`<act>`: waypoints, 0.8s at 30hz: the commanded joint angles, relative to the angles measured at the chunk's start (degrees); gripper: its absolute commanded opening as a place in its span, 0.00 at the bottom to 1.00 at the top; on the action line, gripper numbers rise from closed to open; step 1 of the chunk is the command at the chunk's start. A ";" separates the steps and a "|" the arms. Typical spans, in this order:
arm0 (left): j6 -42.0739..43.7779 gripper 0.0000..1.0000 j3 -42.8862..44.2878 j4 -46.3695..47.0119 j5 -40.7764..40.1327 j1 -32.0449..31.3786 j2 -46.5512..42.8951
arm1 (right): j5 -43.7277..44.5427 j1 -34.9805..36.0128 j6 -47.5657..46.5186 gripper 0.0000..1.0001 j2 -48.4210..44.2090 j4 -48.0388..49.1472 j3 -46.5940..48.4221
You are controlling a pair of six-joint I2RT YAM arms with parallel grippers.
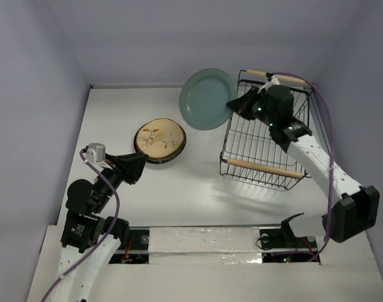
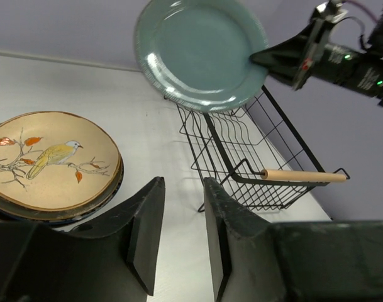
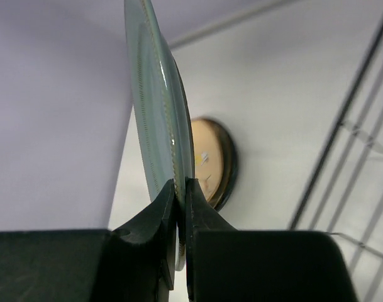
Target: Unload the plates from the dish rack
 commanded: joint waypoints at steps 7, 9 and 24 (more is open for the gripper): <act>-0.48 0.31 -0.30 1.57 -1.57 -0.25 1.38 | -2.20 12.23 13.25 0.00 15.29 25.25 3.75; -0.57 0.32 -0.30 1.57 -1.83 -0.25 1.65 | -2.03 14.35 14.22 0.00 19.15 26.74 4.01; -0.83 0.35 -0.39 1.39 -2.62 -0.25 2.44 | -3.96 20.42 18.27 0.08 32.09 31.76 5.51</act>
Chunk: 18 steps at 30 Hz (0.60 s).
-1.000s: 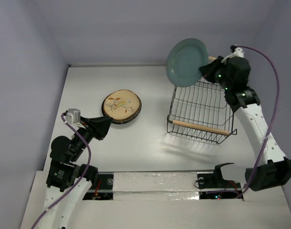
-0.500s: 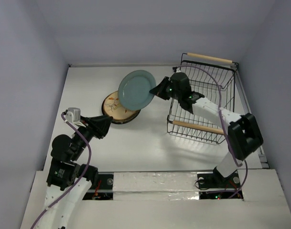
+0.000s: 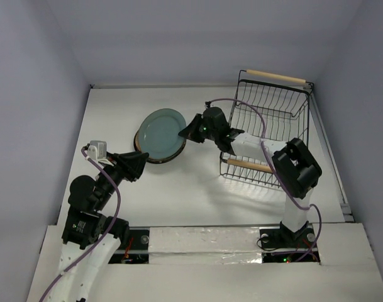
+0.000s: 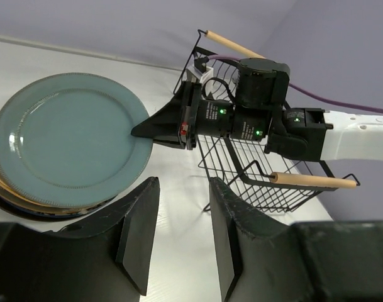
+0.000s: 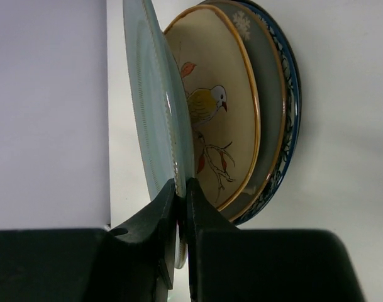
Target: Unload the plates from the dish rack
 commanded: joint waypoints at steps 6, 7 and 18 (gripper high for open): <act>-0.39 0.35 -0.39 1.81 -0.24 -0.25 0.60 | -1.95 1.99 -0.21 0.30 0.45 7.92 3.56; -0.39 0.35 -0.39 1.81 -0.24 -0.25 0.60 | -1.78 2.00 -0.65 0.32 0.36 7.04 3.65; -0.48 0.35 -0.30 1.81 -0.59 -0.25 0.43 | 3.40 3.05 -13.65 0.80 -2.27 -8.95 6.72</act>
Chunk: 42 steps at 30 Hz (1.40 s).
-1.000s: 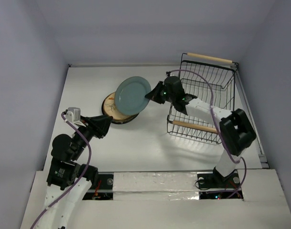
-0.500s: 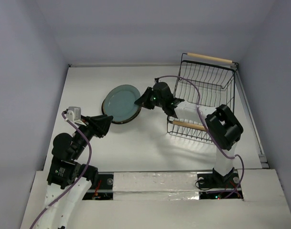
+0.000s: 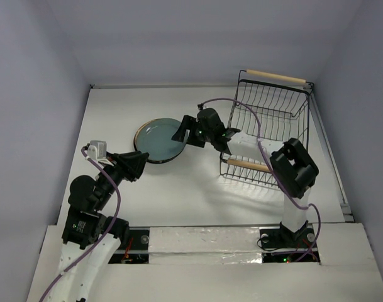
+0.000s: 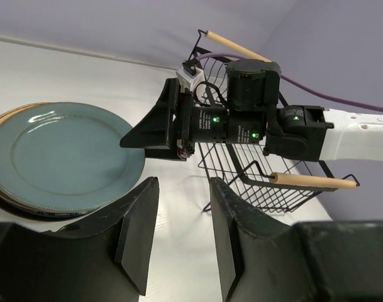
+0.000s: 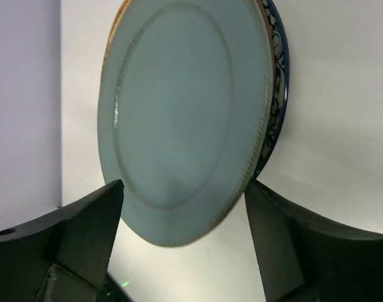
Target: Unload the plates from the dish rack
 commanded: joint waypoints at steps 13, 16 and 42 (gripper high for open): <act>-0.29 0.50 -0.30 1.72 -0.90 -0.25 0.89 | 12.63 2.07 -15.88 0.81 -15.83 -10.86 -1.32; -0.29 0.52 -0.30 1.72 -0.90 -0.25 1.15 | 15.03 2.07 -18.16 0.69 -17.86 -13.67 -3.60; 0.50 0.75 1.54 2.51 -0.29 -0.25 2.82 | 21.89 2.60 -24.14 0.86 -43.25 -23.53 -20.49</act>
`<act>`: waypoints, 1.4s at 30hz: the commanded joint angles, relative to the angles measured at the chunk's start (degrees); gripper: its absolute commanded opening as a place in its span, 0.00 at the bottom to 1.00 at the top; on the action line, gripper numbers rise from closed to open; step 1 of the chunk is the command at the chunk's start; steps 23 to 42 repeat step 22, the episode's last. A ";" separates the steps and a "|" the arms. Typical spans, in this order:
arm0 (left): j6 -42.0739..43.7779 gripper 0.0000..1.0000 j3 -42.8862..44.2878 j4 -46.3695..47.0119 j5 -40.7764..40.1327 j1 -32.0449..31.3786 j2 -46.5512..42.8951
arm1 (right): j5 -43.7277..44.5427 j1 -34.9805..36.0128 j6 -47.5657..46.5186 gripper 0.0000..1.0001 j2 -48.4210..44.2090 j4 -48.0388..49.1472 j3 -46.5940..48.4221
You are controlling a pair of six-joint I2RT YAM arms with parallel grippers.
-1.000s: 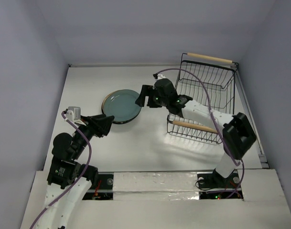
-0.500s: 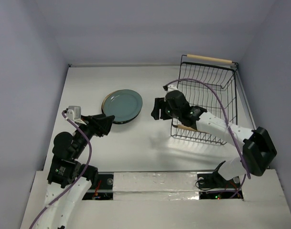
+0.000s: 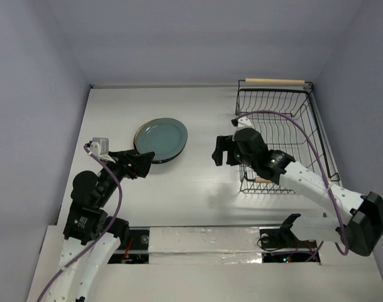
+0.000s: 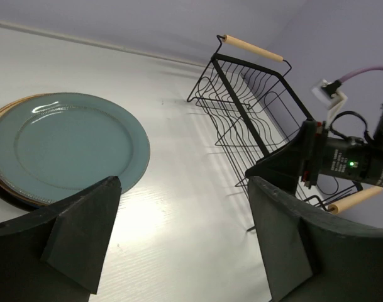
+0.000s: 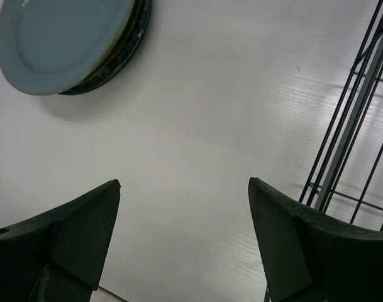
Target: Unload the plates from the dish rack
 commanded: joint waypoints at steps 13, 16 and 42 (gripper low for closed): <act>2.29 0.93 13.05 2.61 -3.80 -0.25 3.54 | 14.96 0.00 -6.57 0.07 -38.20 11.57 7.19; 1.58 0.93 14.72 4.72 -4.77 -0.25 3.54 | 19.97 0.00 -6.74 0.00 -43.58 12.01 5.35; 1.58 0.95 13.14 7.11 -5.74 -0.25 3.53 | 21.65 0.00 -5.69 0.30 -42.10 9.46 1.92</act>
